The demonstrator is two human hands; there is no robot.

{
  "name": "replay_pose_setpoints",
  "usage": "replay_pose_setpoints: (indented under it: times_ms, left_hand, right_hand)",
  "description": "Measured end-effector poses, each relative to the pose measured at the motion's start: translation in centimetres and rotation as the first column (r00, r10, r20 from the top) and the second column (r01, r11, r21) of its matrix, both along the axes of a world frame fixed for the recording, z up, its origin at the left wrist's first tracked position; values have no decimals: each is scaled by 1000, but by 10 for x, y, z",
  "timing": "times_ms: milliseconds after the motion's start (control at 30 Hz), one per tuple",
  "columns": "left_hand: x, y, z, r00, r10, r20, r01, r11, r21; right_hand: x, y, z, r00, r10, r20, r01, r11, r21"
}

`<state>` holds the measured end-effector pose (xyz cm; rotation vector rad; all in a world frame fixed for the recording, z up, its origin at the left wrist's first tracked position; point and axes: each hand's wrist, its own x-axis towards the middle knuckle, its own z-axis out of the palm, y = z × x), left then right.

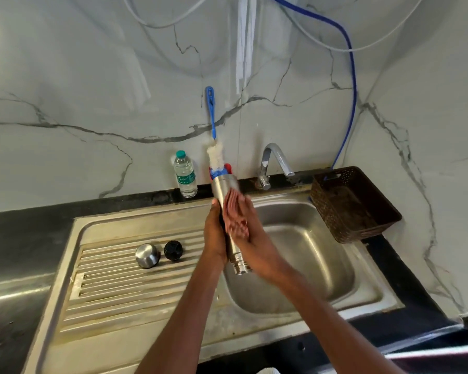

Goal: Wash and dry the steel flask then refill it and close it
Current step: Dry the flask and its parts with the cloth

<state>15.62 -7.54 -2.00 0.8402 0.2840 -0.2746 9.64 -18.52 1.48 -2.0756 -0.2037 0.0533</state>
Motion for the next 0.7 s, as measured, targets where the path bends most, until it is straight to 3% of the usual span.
replay_pose_setpoints:
  times_ms: [133, 333, 433, 533, 700]
  left_hand:
    - [21, -9, -34, 992, 59, -111, -67, 995, -69]
    - [-6, -46, -4, 999, -11, 45, 9, 999, 40]
    - [-4, -55, 4, 999, 7, 43, -11, 996, 88]
    - [3, -54, 7, 995, 96, 39, -98, 993, 71]
    - [26, -28, -7, 969, 247, -7, -247, 969, -1]
  right_hand:
    - [-23, -19, -27, 989, 136, 52, -120, 965, -233]
    - [50, -35, 4, 999, -4, 43, 7, 998, -59]
    - [78, -43, 24, 999, -34, 18, 33, 998, 61]
    - [67, -47, 24, 997, 67, 36, -70, 992, 102]
    - [17, -51, -4, 974, 222, 48, -221, 975, -21]
